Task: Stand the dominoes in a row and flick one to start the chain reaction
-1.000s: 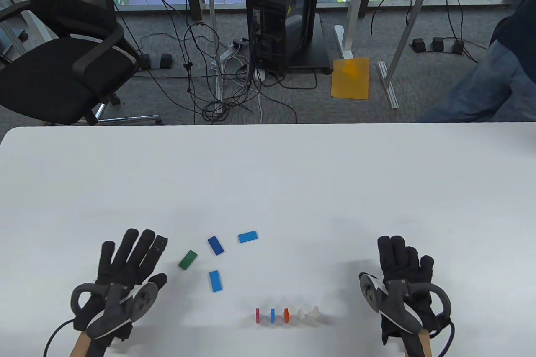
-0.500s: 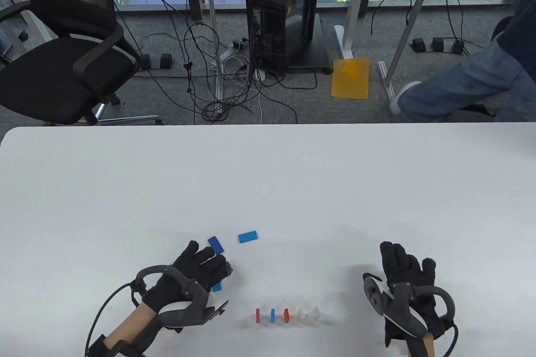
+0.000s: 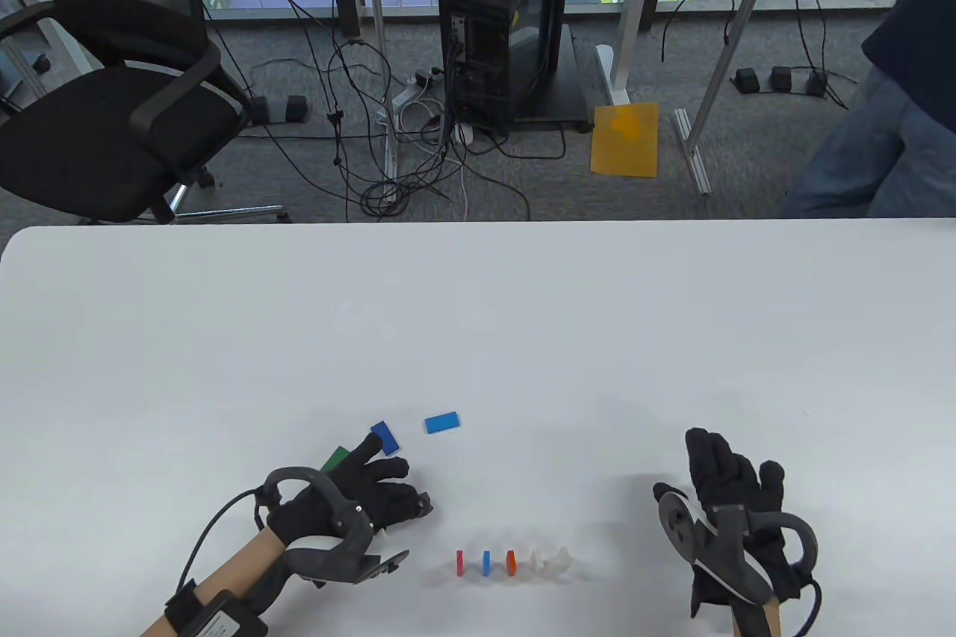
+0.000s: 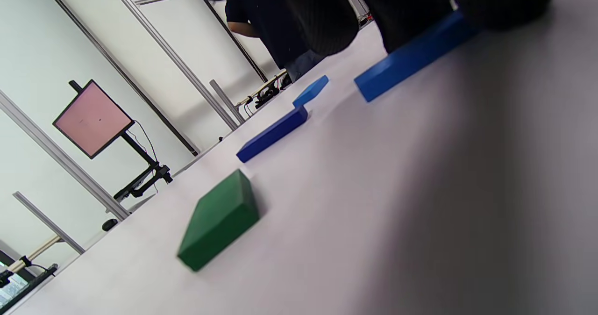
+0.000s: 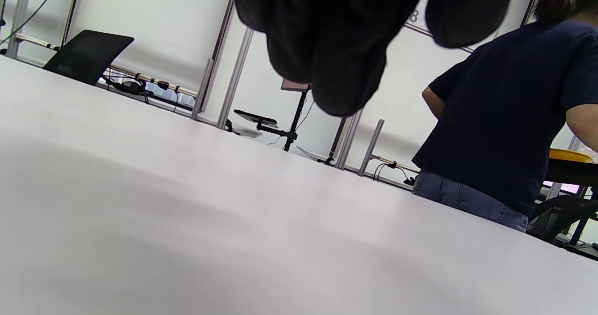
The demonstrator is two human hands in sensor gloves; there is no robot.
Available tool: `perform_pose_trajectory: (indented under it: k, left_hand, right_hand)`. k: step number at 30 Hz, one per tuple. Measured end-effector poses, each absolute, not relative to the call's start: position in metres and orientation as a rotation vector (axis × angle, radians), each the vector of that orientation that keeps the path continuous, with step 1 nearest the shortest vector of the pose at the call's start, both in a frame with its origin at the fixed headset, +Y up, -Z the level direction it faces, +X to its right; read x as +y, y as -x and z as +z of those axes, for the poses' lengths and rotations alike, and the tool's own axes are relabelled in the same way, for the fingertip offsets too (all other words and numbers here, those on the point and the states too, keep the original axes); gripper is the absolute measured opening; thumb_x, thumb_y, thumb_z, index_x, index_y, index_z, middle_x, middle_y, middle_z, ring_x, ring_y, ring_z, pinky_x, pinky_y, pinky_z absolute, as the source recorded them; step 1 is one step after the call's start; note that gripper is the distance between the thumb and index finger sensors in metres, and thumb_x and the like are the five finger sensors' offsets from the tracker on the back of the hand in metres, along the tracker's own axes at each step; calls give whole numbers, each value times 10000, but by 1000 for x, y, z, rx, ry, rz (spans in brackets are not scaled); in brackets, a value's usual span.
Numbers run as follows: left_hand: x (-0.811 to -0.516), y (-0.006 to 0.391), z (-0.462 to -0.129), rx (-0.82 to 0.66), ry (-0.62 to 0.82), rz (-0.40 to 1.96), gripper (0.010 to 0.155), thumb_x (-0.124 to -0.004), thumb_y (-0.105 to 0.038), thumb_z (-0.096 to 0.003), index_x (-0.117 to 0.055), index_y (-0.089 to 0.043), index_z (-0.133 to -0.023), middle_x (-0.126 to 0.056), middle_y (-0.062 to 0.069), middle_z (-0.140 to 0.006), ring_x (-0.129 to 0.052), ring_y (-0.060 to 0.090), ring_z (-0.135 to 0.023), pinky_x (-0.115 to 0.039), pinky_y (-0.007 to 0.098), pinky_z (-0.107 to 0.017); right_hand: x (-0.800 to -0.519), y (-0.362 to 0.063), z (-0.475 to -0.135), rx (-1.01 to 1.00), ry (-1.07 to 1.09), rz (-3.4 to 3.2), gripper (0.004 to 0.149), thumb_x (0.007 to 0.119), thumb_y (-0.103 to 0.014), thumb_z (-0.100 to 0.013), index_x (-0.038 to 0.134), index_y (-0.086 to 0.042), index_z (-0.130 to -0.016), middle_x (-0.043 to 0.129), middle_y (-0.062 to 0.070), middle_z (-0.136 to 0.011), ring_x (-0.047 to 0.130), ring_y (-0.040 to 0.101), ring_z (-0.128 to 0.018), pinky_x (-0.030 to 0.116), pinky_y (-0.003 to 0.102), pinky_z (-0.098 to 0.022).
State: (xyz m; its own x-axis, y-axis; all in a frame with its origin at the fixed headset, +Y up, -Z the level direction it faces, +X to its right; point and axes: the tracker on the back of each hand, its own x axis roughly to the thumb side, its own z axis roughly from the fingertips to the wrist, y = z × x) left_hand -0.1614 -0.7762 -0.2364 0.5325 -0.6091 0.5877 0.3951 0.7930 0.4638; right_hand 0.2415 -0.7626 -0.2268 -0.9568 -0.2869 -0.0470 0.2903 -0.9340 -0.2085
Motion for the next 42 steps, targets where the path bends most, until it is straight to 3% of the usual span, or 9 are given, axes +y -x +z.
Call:
perform_pose_trajectory:
  k: [9, 15, 18, 23, 25, 29, 38, 42]
  left_hand:
    - [-778, 153, -235, -837, -328, -614, 681, -712, -674, -207, -644, -563, -876, -899, -424, -771, -929, -152, -834, -601, 403, -836]
    - [-761, 173, -240, -745, -358, -463, 698, -686, -702, -228, -506, -624, -898, -909, -424, -765, -987, -144, -786, -666, 392, -808]
    - [-737, 191, -239, -677, -374, -311, 631, -664, -703, -251, -534, -657, -867, -910, -396, -784, -1004, -128, -768, -683, 406, -798]
    - [-711, 215, -225, -632, -373, -76, 399, -664, -684, -269, -727, -724, -661, -926, -344, -798, -1027, -100, -734, -702, 438, -781]
    - [-707, 221, -220, -622, -370, -31, 392, -651, -683, -274, -723, -706, -659, -924, -341, -800, -1025, -97, -734, -709, 439, -777]
    - [-707, 227, -211, -617, -372, -1, 437, -664, -664, -283, -752, -611, -707, -930, -318, -801, -1022, -70, -733, -712, 433, -769]
    - [-715, 219, -192, -632, -384, -3, 434, -715, -667, -278, -744, -558, -697, -946, -320, -766, -1043, -147, -541, -815, 337, -690]
    - [-719, 210, -188, -615, -385, 1, 434, -739, -661, -293, -752, -560, -715, -962, -327, -767, -1061, -187, -538, -830, 293, -682]
  right_hand:
    - [-763, -239, -226, 291, -15, -2820, 879, 479, -602, -359, 474, -84, -1069, 694, 142, -1052, 894, 332, -842, 602, 672, -620]
    - [-758, -238, -225, 287, -12, -2817, 877, 480, -602, -359, 477, -86, -1068, 699, 140, -1050, 896, 330, -841, 604, 671, -619]
    - [-757, -237, -224, 287, -2, -2822, 875, 481, -601, -360, 481, -87, -1067, 703, 141, -1048, 897, 327, -840, 605, 671, -618]
    - [-759, -233, -225, 269, 27, -2801, 869, 481, -600, -360, 485, -92, -1065, 710, 137, -1043, 901, 324, -836, 607, 669, -617]
    - [-760, -232, -224, 263, 32, -2797, 868, 480, -600, -361, 486, -91, -1064, 710, 134, -1043, 902, 318, -837, 608, 669, -617]
    - [-760, -230, -224, 251, 48, -2797, 866, 480, -599, -361, 490, -91, -1062, 714, 132, -1040, 903, 318, -834, 610, 669, -615]
    - [-756, -229, -220, 293, 46, -2801, 872, 478, -601, -362, 478, -84, -1065, 687, 153, -1054, 880, 336, -861, 612, 665, -614]
    - [-753, -228, -218, 335, 37, -2802, 881, 480, -601, -362, 465, -77, -1070, 669, 167, -1063, 863, 358, -876, 608, 671, -614]
